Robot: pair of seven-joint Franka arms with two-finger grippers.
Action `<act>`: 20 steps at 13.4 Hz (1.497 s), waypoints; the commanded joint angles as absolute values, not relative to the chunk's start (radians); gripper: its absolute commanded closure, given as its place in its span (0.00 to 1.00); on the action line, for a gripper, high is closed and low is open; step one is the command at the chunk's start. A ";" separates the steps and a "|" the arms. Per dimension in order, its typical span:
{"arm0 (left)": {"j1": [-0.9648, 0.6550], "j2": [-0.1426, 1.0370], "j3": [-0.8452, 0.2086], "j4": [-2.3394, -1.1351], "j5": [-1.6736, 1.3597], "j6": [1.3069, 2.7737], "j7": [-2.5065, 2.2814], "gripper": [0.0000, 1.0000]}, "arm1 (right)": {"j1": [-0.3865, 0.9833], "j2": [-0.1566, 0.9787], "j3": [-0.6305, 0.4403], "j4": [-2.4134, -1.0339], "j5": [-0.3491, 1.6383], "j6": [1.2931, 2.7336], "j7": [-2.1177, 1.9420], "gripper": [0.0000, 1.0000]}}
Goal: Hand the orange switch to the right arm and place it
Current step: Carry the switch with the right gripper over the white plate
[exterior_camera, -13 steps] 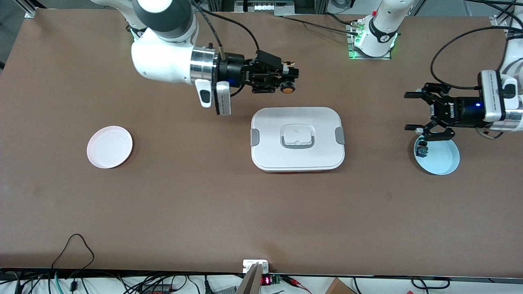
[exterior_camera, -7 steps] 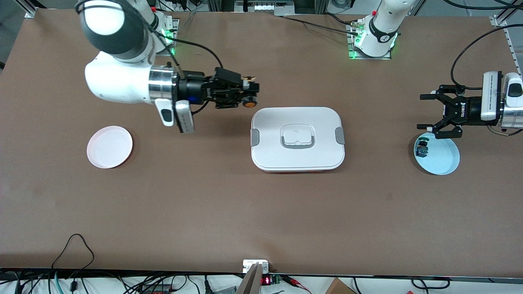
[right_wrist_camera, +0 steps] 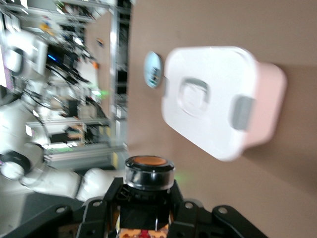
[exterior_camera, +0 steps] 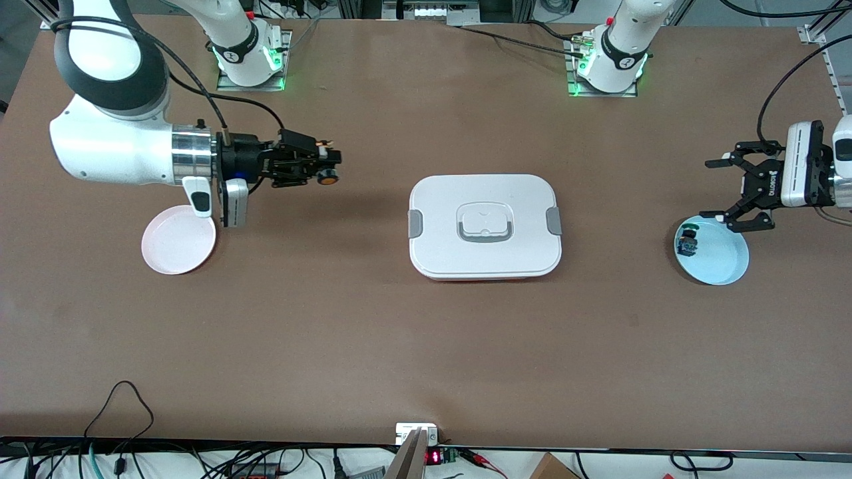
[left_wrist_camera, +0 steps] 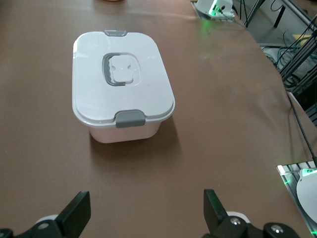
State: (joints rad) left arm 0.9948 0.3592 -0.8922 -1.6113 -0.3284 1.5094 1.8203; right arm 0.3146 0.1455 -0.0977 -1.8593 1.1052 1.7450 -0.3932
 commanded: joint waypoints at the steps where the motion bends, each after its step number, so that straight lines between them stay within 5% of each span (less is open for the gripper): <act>1: 0.883 0.497 -0.890 -1.395 -0.136 1.488 1.778 0.00 | 0.267 0.121 -0.083 -1.879 0.936 1.678 -0.407 1.00; 4: 0.634 0.421 -0.627 -1.324 -0.074 1.473 1.772 0.00 | 0.238 0.112 -0.084 -1.881 0.732 1.661 -0.407 1.00; 8: 0.360 0.229 -0.297 -1.406 -0.101 1.511 1.454 0.00 | 0.190 0.110 -0.084 -1.884 0.508 1.621 -0.417 1.00; 15: 0.224 0.000 -0.172 -1.566 -0.046 1.788 1.031 0.00 | 0.152 0.137 -0.078 -1.917 0.054 1.666 -0.676 1.00; 20: 0.190 -0.014 -0.124 -1.582 -0.055 1.732 0.860 0.00 | 0.078 0.138 -0.078 -2.045 -0.073 1.902 -0.899 1.00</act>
